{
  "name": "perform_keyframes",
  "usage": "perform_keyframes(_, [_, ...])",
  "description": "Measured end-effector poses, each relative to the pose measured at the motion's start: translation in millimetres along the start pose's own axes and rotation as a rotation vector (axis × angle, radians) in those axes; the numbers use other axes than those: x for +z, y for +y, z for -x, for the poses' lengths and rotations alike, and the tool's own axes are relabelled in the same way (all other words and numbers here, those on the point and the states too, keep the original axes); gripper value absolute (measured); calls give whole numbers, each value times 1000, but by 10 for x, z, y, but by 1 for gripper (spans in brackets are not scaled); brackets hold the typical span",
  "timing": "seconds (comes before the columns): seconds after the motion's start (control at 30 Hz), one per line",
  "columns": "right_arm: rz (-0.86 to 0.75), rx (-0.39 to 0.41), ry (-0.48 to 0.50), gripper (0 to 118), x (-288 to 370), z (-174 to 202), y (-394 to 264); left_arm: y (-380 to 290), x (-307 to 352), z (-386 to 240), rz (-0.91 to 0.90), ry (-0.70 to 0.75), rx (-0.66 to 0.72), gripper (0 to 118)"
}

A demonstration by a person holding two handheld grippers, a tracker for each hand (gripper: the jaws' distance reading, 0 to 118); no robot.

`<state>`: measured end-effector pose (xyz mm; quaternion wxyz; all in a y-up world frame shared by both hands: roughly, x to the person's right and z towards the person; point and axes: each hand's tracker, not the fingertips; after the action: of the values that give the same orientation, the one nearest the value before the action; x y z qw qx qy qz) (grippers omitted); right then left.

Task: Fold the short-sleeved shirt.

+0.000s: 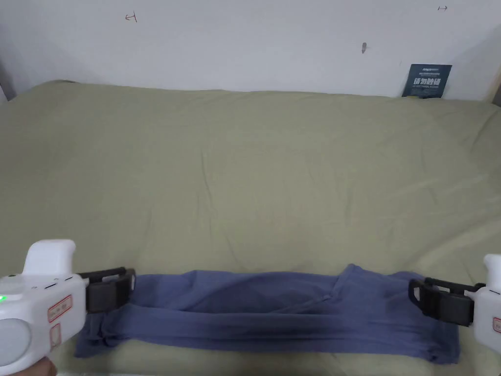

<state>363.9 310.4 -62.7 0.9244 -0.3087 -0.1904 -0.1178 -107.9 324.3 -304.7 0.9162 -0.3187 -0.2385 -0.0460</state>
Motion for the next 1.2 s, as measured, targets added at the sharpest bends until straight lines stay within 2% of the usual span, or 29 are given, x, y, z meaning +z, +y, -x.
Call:
perform_keyframes(0.03, [-50,28,2,102,63,120,39,12,-23,8,-38,0,-3,86])
perform_keyframes(0.07, [-102,49,-7,89,99,217,53,38,20,-56,-70,13,1,58])
perform_keyframes(0.1, [-146,51,-12,62,149,299,59,55,58,-112,-90,8,6,25])
perform_keyframes(0.13, [-169,48,-2,18,194,392,72,60,90,-156,-105,-11,15,6])
perform_keyframes(0.17, [-180,55,6,3,217,472,75,47,148,-199,-133,12,20,5])
perform_keyframes(0.23, [-211,73,-8,3,283,639,43,33,234,-247,-148,-10,5,5])
perform_keyframes(0.33, [-222,53,25,3,362,807,0,-26,349,-274,-196,13,-7,5])
perform_keyframes(0.63, [-253,80,-5,3,354,1307,-116,-79,405,242,-199,36,32,5])
perform_keyframes(0.7, [-237,74,2,3,312,1389,-122,-66,318,477,-118,-21,104,5])
perform_keyframes(0.77, [-219,87,3,3,261,1493,-139,-75,147,831,-29,-119,273,5])
perform_keyframes(0.87, [-198,103,2,3,199,1596,-166,-94,-223,1261,164,-271,410,5])
perform_keyframes(0.93, [-179,98,12,3,158,1639,-176,-153,-508,1487,264,-302,463,6])
perform_keyframes(1.0, [-168,103,9,3,125,1667,-191,-206,-737,1638,337,-329,507,6])
perform_keyframes(1.03, [-159,110,4,3,106,1672,-195,-228,-855,1704,378,-369,528,10])
perform_keyframes(1.07, [-153,112,0,3,92,1676,-199,-253,-962,1759,410,-400,580,21])
perform_keyframes(1.1, [-149,112,-3,3,85,1676,-201,-294,-1017,1776,438,-422,608,47])
perform_keyframes(1.13, [-146,112,-6,3,75,1661,-204,-330,-1124,1802,467,-483,651,98])
perform_keyframes(1.17, [-144,112,-8,3,64,1651,-206,-361,-1223,1784,510,-501,652,112])
perform_keyframes(1.2, [-143,114,-17,3,53,1652,-209,-382,-1268,1765,518,-519,656,112])
